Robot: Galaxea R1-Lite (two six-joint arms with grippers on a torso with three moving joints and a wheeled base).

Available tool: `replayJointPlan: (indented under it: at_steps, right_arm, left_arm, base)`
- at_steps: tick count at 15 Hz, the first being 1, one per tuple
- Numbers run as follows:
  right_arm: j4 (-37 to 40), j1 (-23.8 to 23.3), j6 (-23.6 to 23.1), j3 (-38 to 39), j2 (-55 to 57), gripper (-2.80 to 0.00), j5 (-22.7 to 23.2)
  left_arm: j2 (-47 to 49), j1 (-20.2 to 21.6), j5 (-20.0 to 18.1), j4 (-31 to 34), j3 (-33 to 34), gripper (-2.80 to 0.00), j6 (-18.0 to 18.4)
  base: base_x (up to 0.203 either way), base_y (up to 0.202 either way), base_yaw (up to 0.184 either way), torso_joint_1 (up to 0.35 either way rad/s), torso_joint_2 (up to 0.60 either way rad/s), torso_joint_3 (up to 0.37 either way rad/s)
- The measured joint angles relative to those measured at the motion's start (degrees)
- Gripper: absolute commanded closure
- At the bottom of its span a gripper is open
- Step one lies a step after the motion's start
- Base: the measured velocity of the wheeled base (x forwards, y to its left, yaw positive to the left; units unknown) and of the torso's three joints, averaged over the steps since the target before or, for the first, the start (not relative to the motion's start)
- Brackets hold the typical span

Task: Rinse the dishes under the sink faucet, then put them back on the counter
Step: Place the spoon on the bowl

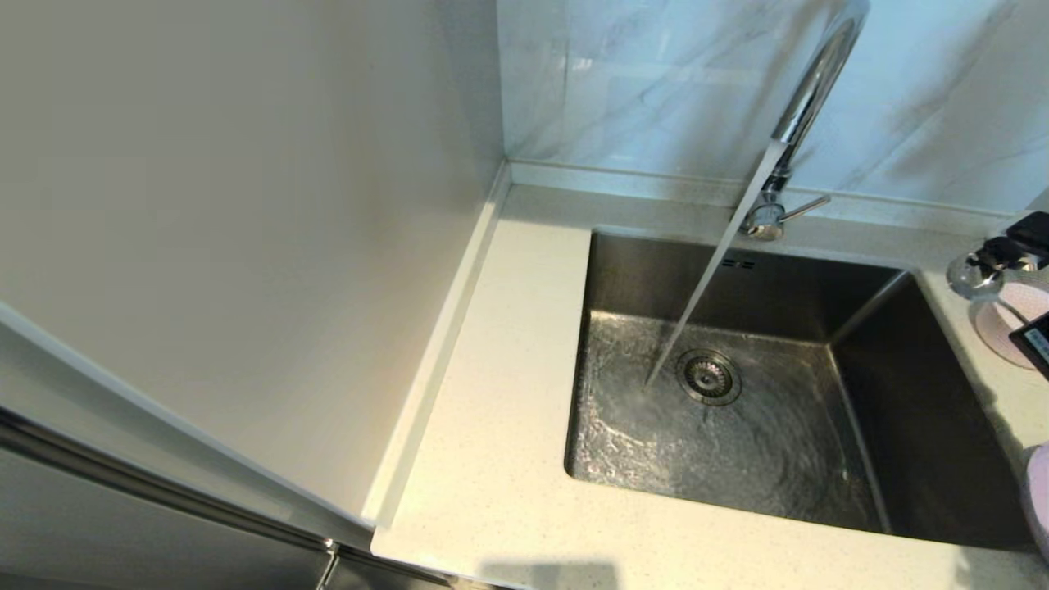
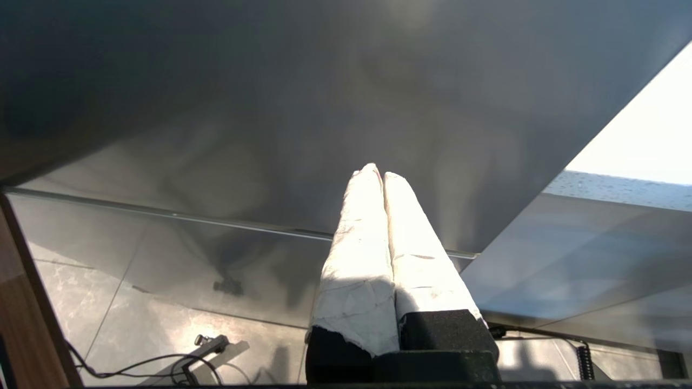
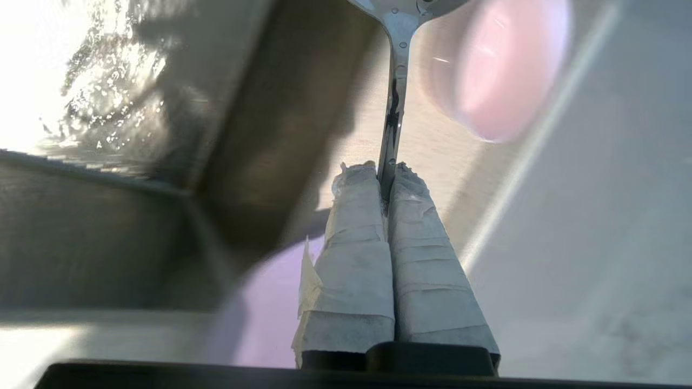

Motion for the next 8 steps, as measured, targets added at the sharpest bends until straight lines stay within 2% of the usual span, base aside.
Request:
replayJointPlan:
  at_steps: [4,8]
  right_arm:
    - [-0.1,-10.5,-8.3,-8.2,5.6,0.0,4.5]
    - [-0.2,-17.1,-13.1,-14.5,11.6,0.0,6.6]
  left_arm:
    - [0.0,0.0,0.0,0.0,0.0,0.0,0.0]
    - [0.0,0.0,0.0,0.0,0.0,0.0,0.0]
  base:
    - [0.0,0.0,0.0,0.0,0.0,0.0]
    - [0.0,0.0,0.0,0.0,0.0,0.0]
